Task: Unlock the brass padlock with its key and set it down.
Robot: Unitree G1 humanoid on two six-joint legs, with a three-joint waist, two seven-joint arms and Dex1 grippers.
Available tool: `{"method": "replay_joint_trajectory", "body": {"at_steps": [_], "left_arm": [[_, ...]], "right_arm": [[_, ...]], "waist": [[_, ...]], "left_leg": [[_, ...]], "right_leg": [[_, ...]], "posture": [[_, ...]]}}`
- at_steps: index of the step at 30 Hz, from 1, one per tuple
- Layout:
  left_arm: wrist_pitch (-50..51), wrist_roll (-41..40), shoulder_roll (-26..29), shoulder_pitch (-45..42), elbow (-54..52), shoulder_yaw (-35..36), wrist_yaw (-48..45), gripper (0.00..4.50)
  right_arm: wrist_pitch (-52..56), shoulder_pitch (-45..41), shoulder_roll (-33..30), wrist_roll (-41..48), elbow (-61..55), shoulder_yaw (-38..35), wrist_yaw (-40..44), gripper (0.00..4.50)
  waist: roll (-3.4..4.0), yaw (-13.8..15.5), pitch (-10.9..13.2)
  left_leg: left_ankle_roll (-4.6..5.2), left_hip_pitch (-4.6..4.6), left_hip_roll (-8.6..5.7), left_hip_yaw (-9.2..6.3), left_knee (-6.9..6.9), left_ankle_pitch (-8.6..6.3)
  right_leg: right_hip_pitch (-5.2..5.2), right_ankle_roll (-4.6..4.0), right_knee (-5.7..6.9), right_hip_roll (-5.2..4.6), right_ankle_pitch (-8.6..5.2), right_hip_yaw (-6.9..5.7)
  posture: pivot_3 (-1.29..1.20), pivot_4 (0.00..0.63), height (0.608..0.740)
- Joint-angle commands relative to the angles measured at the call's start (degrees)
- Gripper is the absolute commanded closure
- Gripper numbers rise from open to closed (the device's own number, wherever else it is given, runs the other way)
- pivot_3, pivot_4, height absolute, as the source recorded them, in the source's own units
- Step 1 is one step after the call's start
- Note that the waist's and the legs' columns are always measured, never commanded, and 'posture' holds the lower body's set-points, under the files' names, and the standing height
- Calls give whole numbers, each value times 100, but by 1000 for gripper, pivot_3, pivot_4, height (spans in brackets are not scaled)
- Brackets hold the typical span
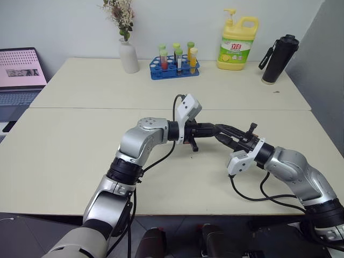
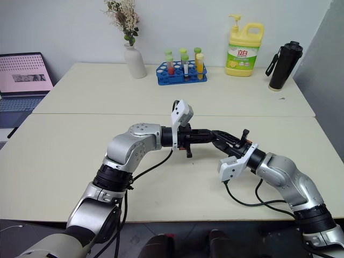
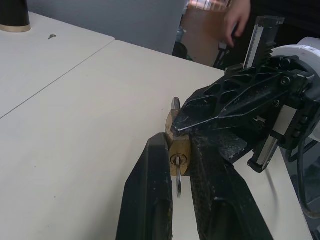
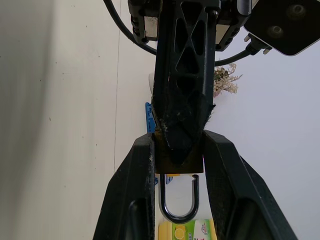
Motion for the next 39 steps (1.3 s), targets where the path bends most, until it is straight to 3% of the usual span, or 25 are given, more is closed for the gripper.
{"method": "replay_joint_trajectory", "body": {"at_steps": [1, 2, 3, 4, 9, 11, 15, 18, 26, 27, 39], "left_arm": [[-97, -9, 11, -157, -2, 68, -13, 4330], [-91, -20, 20, -159, -4, 80, -27, 4330], [-101, -19, 33, -158, -1, 79, -45, 4330], [-113, -18, 43, -157, 8, 77, -56, 4330], [-165, -29, 80, -159, 55, 85, -55, 4330], [-184, -36, 102, -149, 53, 101, -57, 4330], [-364, -42, 310, -11, -137, 36, -323, 4330], [-393, -128, 550, 115, -439, -90, -715, 4330], [-509, -84, 793, 286, -906, -168, -871, 4330], [-477, -108, 803, 294, -953, -162, -880, 4330], [-17, -540, 1098, 607, -1684, -61, -937, 4330]], "right_arm": [[-3, 91, -49, 533, -173, -165, 110, 3563], [5, 151, -81, 634, -210, -248, 111, 3563], [68, 221, -110, 730, -247, -321, 148, 2839], [113, 282, -132, 753, -286, -397, 141, 2645], [315, 599, -192, 1232, -549, -667, 286, 764], [470, 755, -202, 1664, -695, -693, 545, 757], [1970, 1515, -318, 3813, -1739, -642, 1659, 757], [3135, 1749, -629, 5078, -2472, -827, 2236, 1333], [5162, 1356, -733, 6620, -2949, -1184, 2351, 4319], [5266, 1302, -716, 6671, -2956, -1181, 2351, 4500], [5749, 657, -266, 6722, -2664, -1103, 2413, 4500]], "waist": [[0, 1, 0], [0, 2, 0], [0, 2, 0], [0, 2, 0], [0, 4, 0], [0, 0, 0], [0, 4, 0], [1, -16, 0], [0, 2, 0], [0, 1, 0], [1, 1, 0]], "left_leg": [[0, 0, 0, 0, 0, 0], [0, 0, 0, 0, 0, 0], [0, 0, 0, 0, 0, 0], [0, 0, 0, -1, 0, 0], [0, 0, 0, 0, 1, 0], [0, 0, 0, 0, 0, 0], [0, -1, 1, -6, -2, 0], [1, 0, 8, -4, -1, 0], [2, 0, 6, -13, 3, -1], [2, -2, 6, -14, 3, -1], [2, -3, 8, -12, 2, -1]], "right_leg": [[0, 0, 0, 0, 0, 0], [0, 0, 0, 0, 0, 1], [1, 0, 0, 0, 0, 0], [1, 0, -1, 0, 0, 0], [1, 1, 0, 0, 0, 1], [1, 1, 0, 0, 0, 0], [4, 1, -2, 2, 0, -5], [4, 1, -2, 1, 0, 0], [8, 10, -2, 1, 5, -3], [8, 10, -4, 2, 5, -3], [6, 11, -7, 2, 4, -2]], "posture": [[0, 150, 740], [0, 150, 740], [0, 150, 740], [0, 150, 740], [0, 150, 740], [0, 150, 740], [0, 150, 740], [0, 150, 740], [0, 150, 740], [0, 150, 740], [0, 150, 740]]}}
